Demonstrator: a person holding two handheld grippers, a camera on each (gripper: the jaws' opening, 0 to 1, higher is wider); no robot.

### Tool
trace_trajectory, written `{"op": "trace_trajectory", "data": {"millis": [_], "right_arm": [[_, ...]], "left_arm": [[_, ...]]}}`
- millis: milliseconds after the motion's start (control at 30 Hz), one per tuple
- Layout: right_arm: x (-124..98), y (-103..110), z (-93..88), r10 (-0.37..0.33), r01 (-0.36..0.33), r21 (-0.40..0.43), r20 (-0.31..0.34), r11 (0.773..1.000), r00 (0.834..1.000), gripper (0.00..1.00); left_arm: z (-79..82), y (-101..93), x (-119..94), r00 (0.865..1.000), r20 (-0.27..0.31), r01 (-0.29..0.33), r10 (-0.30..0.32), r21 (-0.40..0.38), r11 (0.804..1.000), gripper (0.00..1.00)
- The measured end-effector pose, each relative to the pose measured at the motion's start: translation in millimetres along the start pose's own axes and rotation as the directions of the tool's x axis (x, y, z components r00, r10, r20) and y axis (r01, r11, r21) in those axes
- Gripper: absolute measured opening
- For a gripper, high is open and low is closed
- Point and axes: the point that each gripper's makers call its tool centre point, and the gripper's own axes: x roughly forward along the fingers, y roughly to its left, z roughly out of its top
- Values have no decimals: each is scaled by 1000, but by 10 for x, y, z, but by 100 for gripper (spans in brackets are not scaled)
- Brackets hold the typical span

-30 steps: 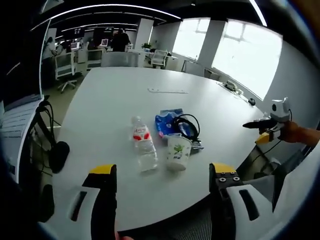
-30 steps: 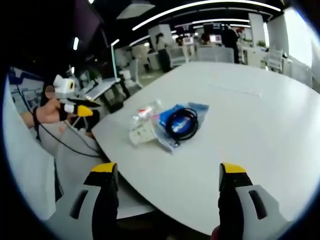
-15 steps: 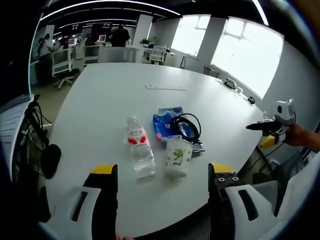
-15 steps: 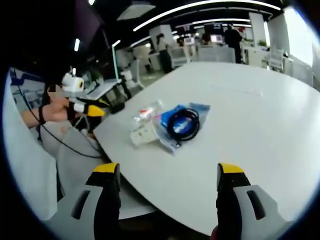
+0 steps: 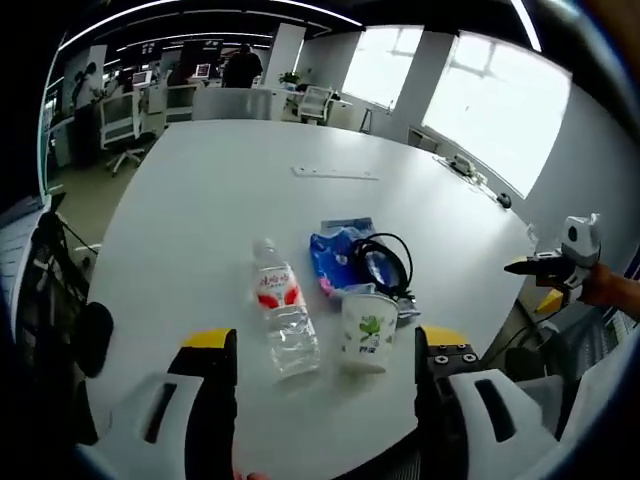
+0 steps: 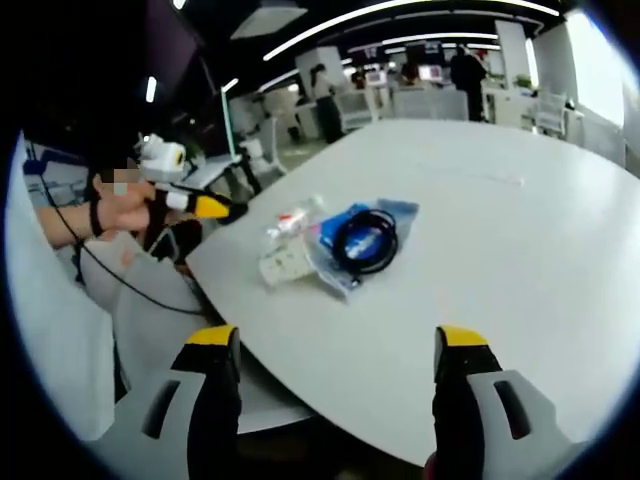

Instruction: Arrange the tabletop items into an orderly group along one side of the table until the central work area is clear of visible clutter.

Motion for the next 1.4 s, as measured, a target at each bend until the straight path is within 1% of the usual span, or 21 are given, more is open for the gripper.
{"op": "trace_trajectory", "data": {"millis": [233, 333, 467, 767, 867, 933, 1067, 1133, 1200, 1267, 1400], "right_arm": [[31, -5, 11, 3, -3, 2, -4, 1000, 1000, 78], [41, -17, 9, 4, -4, 6, -7, 1000, 1000, 78], [54, -10, 0, 8, -8, 7, -13, 1000, 1000, 78], [85, -59, 19, 11, -10, 9, -19, 1000, 1000, 78], [95, -80, 32, 11, -10, 5, -21, 1000, 1000, 78], [94, -98, 46, 9, -8, 8, -16, 1000, 1000, 78], [94, -111, 44, 7, -6, 10, -14, 1000, 1000, 78], [93, -110, 29, 7, -7, 13, -19, 1000, 1000, 77], [97, -112, 13, 8, -8, 14, -23, 1000, 1000, 77], [101, -113, 2, 10, -10, 15, -26, 1000, 1000, 77], [120, -119, 9, 13, -12, 18, -26, 1000, 1000, 77]], "left_arm": [[26, 25, 141, 1000, -16, -1, 0, -26, 1000, 73], [44, -2, 189, 1000, -24, 4, -4, -28, 1000, 73], [73, 28, 291, 999, -35, 7, -8, -22, 1000, 73], [156, 87, 425, 999, -44, -2, 1, -29, 1000, 72], [170, 135, 475, 999, -47, -13, 11, -41, 999, 72], [175, 145, 476, 999, -48, -19, 16, -59, 998, 72], [184, 192, 558, 998, -51, -35, 30, -97, 995, 69], [183, 209, 607, 997, -61, -47, 41, -101, 994, 68], [166, 251, 653, 994, -80, -78, 69, -107, 991, 69], [163, 273, 699, 992, -93, -96, 85, -122, 988, 68], [138, 303, 791, 986, -126, -122, 106, -125, 985, 67]]}}
